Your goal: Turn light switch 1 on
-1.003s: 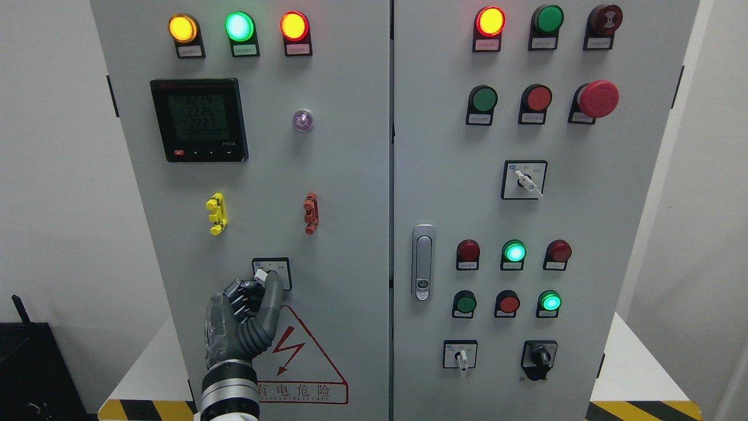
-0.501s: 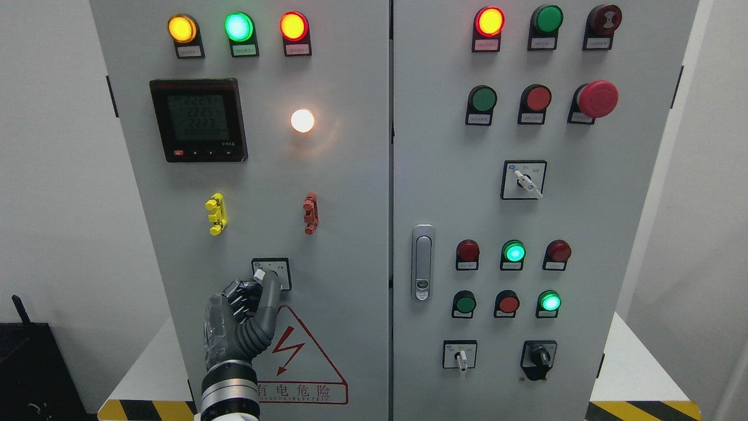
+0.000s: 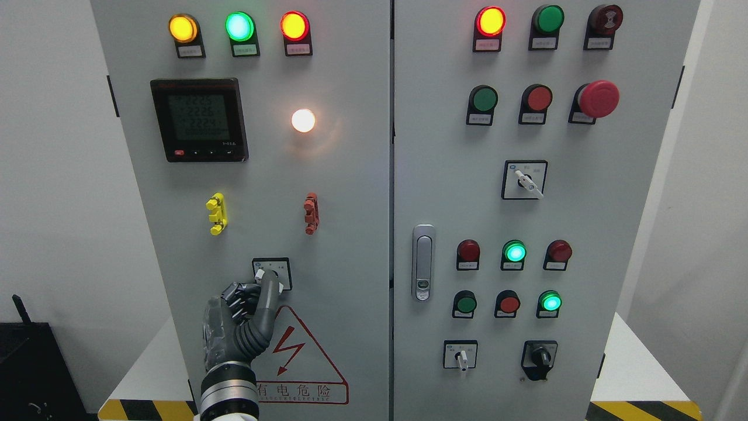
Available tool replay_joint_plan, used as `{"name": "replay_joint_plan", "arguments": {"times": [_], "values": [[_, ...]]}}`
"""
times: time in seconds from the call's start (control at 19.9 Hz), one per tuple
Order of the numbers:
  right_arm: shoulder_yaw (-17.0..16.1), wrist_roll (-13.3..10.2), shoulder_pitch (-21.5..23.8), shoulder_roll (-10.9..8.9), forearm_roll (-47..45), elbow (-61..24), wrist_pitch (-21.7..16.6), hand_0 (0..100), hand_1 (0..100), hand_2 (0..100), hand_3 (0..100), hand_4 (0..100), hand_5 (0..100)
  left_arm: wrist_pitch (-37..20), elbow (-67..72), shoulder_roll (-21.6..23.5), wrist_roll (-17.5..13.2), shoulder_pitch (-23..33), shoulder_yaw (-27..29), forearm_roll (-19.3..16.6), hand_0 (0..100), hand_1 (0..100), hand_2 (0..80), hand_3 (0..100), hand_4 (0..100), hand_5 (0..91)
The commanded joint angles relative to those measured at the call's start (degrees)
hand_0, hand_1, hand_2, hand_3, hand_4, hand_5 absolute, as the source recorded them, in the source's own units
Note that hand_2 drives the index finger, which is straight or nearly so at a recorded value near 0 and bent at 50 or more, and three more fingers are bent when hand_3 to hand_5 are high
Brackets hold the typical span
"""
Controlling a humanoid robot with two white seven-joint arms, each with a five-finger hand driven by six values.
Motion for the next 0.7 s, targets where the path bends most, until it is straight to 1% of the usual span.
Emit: {"name": "replay_joint_plan", "arguments": {"times": [0.0,0.3,0.65], "values": [[0.1,0.0,0.0,0.0,-0.1,0.0,0.0,30,0,0,0,0,0,-0.1,0.1,0.0,-0.3,0.0,-0.1,0.0,1,44,62.0,88,83,69.8],[0.0,0.0,0.0,0.0,0.0,0.0,0.0,30,0,0,0,0,0,-0.6,-0.3,0.1,-0.3,0.8,-0.1,0.1,0,43,62.4,88,83,70.1],[0.0,0.0,0.0,0.0,0.0,0.0,0.0,30,0,0,0,0,0,-0.9,-4.4,0.4,-0.3,4.0,-0.9,0.1,0,42,62.6,89,83,70.7]]}}
